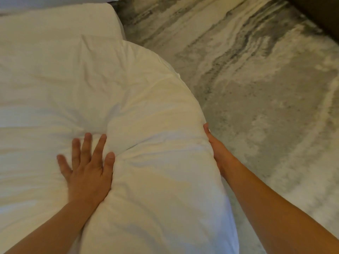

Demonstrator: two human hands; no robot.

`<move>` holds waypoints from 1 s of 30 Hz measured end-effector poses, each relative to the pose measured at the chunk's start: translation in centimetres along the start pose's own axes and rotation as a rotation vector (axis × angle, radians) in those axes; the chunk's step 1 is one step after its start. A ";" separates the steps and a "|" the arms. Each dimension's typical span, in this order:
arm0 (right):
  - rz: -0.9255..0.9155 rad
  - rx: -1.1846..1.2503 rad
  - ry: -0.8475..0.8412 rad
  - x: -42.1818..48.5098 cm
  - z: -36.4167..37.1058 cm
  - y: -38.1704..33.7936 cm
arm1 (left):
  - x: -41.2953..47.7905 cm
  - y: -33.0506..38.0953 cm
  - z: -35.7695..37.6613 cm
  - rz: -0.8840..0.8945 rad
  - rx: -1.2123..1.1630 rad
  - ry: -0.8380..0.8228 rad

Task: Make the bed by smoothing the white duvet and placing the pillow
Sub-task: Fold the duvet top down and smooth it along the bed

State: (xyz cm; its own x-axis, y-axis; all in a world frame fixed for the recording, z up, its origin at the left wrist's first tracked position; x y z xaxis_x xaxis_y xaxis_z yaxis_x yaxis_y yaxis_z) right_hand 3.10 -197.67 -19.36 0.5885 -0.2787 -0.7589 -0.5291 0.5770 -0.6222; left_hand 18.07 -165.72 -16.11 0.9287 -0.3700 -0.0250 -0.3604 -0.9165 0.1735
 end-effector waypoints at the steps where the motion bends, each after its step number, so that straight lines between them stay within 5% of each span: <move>1: -0.016 -0.016 -0.012 -0.7 0.0 -1.0 | 0.1 0.0 0.0 0.005 -0.010 -0.011; 11: -0.372 -0.371 -0.164 -15.2 12.4 -14.5 | 0.1 -1.8 -1.8 0.006 -0.400 -0.153; 13: -0.438 -0.419 -0.215 -19.3 17.2 -16.0 | -0.8 -2.7 -3.2 -0.145 -0.774 -0.226; 16: -0.521 -0.503 -0.340 -24.7 26.2 -16.5 | -3.7 -2.6 -6.5 -0.395 -1.762 -0.390; 18: -0.556 -0.575 -0.402 -27.5 33.1 -15.5 | -4.9 -4.5 -10.9 -0.395 -1.990 -0.408; 24: -0.788 -0.780 -0.288 -29.4 53.1 -7.4 | -6.8 -19.6 -23.3 -0.364 -2.138 -0.209; 30: -0.699 -0.775 -0.088 -25.9 64.9 5.1 | -8.0 -35.4 -27.3 -0.428 -1.777 -0.216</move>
State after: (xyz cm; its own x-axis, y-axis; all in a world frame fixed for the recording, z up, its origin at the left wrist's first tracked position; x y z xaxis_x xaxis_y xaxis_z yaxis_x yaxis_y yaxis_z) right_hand 24.85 -137.67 9.54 0.9402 -0.2856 -0.1858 -0.2827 -0.3495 -0.8933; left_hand 25.80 -126.22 4.78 0.8432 -0.3252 -0.4281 0.5093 0.2286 0.8297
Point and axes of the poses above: each hand's wrist, its own x-axis towards the middle knuckle, its own z-axis out of the palm, y = z × x, the point moved 9 cm from there along x, towards the middle knuckle, and after that the axes turned 4 degrees about z, right-handed, at the moved point
